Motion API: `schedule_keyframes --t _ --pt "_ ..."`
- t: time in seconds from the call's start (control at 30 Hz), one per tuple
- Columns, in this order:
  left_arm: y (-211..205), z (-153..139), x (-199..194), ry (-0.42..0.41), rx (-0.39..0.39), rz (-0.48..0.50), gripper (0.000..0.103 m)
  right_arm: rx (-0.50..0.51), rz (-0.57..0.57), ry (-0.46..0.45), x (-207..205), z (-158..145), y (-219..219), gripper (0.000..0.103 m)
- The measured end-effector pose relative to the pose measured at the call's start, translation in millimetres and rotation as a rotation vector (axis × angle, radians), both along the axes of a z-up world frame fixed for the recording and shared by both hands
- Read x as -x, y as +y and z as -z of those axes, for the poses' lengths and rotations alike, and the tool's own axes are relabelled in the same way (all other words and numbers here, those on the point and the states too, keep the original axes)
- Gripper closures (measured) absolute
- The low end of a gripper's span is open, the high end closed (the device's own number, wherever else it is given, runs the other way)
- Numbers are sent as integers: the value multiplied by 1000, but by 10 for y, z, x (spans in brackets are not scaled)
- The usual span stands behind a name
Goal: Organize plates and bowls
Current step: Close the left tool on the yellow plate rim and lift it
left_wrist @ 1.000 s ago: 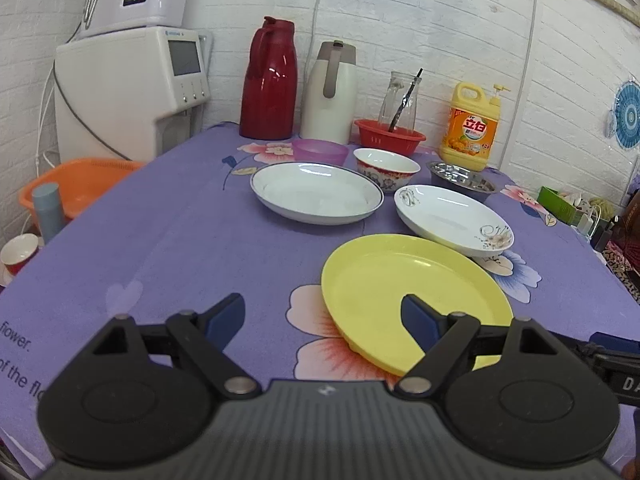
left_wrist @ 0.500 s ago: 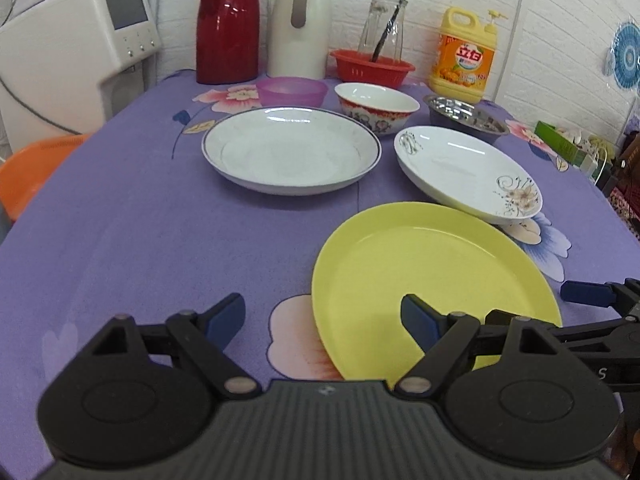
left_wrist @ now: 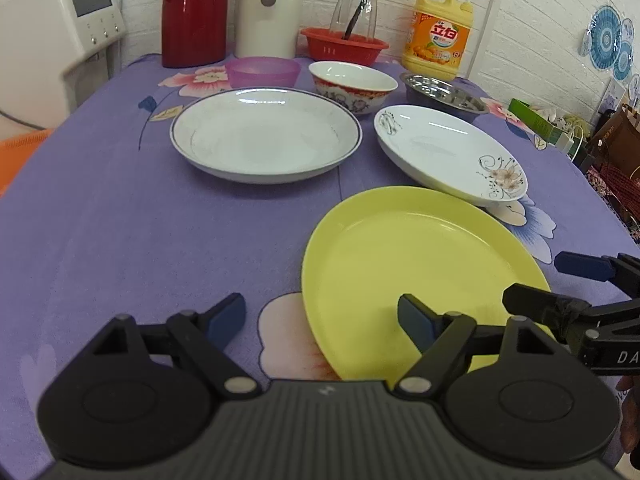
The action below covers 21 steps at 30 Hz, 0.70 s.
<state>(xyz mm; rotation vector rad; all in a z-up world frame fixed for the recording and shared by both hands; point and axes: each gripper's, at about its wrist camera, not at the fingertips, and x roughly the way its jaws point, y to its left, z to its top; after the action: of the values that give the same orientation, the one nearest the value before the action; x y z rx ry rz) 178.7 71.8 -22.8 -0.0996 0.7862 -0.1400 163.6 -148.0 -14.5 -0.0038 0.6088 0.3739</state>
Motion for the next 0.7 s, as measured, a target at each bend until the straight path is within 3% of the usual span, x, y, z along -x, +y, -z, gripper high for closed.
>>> schedule_keyframes --t 0.1,0.23,0.3,0.33,0.37,0.5,0.7 --pt "-47 2 -23 14 -4 21 23 43 -4 -5 -23 9 61 0" --pt "-165 39 1 0 -67 23 26 26 -11 42 -73 107 64 0" --pt "-195 48 32 -20 -60 29 37 59 -11 30 -48 119 111 0" --pt "-214 44 44 -24 -39 40 50 57 -21 25 -40 119 139 2" --pt "-250 38 56 -26 -31 40 52 46 -34 25 -23 115 171 8" --pt "-261 8 133 -28 -37 -7 52 74 8 12 71 84 297 7" --pt "40 -191 372 -72 -65 -85 52 52 -57 -45 288 -75 576 1"
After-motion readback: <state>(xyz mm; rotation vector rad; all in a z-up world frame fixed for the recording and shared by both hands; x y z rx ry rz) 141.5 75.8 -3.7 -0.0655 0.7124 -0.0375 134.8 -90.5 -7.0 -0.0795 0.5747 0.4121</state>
